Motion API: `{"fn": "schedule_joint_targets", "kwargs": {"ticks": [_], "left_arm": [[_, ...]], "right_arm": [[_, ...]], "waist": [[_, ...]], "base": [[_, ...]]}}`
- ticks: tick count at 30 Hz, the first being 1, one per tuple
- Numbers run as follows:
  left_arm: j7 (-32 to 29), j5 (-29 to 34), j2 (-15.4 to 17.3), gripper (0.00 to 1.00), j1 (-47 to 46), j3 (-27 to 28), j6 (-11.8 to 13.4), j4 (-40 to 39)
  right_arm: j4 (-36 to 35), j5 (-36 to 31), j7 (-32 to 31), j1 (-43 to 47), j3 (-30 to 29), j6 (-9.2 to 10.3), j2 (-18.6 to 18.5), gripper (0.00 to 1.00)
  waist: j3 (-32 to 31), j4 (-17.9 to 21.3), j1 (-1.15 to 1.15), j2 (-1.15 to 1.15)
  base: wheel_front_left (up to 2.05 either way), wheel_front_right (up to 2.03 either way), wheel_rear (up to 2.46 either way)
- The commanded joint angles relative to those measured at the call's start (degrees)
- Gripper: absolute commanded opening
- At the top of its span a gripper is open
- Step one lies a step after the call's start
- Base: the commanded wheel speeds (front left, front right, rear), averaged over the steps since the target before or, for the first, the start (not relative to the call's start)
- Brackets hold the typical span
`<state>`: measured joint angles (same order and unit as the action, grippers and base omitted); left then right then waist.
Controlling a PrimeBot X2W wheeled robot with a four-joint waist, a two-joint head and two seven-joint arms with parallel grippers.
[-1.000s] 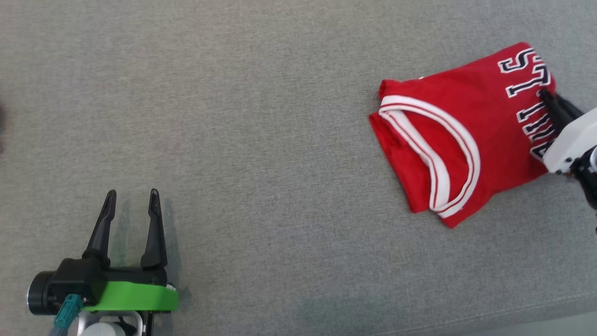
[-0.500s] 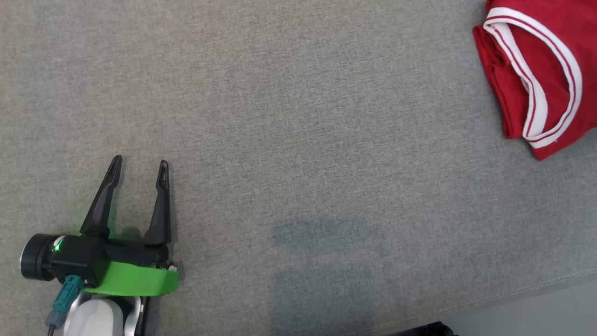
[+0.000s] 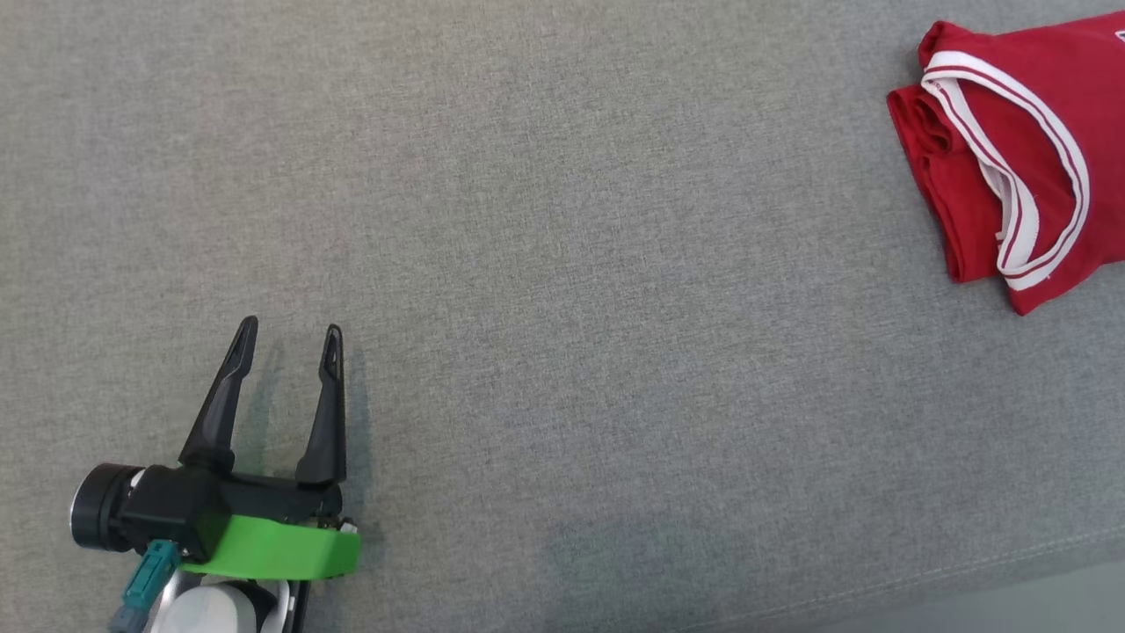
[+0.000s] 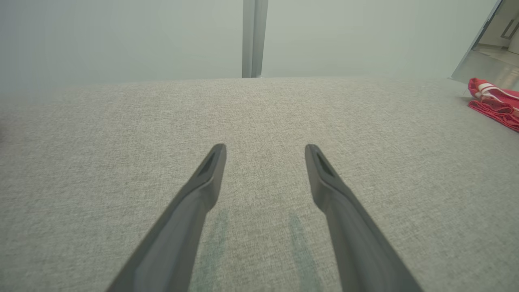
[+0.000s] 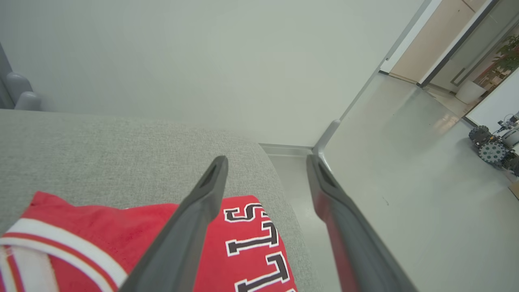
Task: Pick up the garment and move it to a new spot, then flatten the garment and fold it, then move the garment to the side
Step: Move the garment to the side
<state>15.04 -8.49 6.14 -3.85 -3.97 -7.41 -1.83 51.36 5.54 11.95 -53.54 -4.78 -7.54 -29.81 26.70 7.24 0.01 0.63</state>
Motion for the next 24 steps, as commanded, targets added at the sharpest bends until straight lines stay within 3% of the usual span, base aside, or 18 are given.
{"fn": "schedule_joint_targets", "kwargs": {"ticks": [1, 6, 11, 15, 19, 24], "left_arm": [[0.17, -0.53, -0.46, 1.00, 0.90, -0.16, -0.14, 0.06], [0.17, -1.12, -1.56, 1.00, 2.38, 0.15, -0.14, 1.41], [0.17, -2.01, -2.78, 1.00, 5.13, 2.07, -0.14, 2.60], [0.17, -3.27, -3.06, 1.00, 6.97, 4.57, -0.01, 3.46], [0.17, -4.34, -3.20, 1.00, 7.96, 6.28, 0.10, 4.49], [0.18, -5.00, -3.15, 1.00, 8.94, 6.66, -0.01, 7.11]], "right_arm": [[-1.68, -0.37, 1.15, 1.99, -0.66, 0.09, 0.27, 1.00], [-8.55, 2.24, 2.74, 9.93, -3.26, 0.09, 2.52, 1.00], [-22.06, 3.81, 3.25, 26.20, -6.83, 0.09, 5.42, 1.00], [-35.42, 3.46, 3.24, 39.48, -10.94, 0.09, 12.04, 1.00], [-43.81, 1.28, 3.24, 48.26, -12.47, 0.06, 19.34, 1.00], [-45.53, -1.00, 3.24, 55.48, -9.03, 0.08, 23.44, 1.00]], "waist": [[-4.62, -0.74, -0.01, -0.63], [-10.46, -3.07, -0.01, -0.63], [-16.09, -5.85, -0.01, -0.63], [-18.88, -7.21, -0.01, -0.63], [-20.16, -7.91, -0.01, -0.63], [-21.89, -8.51, -0.01, -0.63]], "base": [[0.00, 0.00, 0.00], [0.00, 0.00, 0.00], [0.00, 0.00, 0.00], [0.00, 0.00, 0.00], [0.00, 0.00, 0.00], [0.00, 0.00, 0.00]]}}
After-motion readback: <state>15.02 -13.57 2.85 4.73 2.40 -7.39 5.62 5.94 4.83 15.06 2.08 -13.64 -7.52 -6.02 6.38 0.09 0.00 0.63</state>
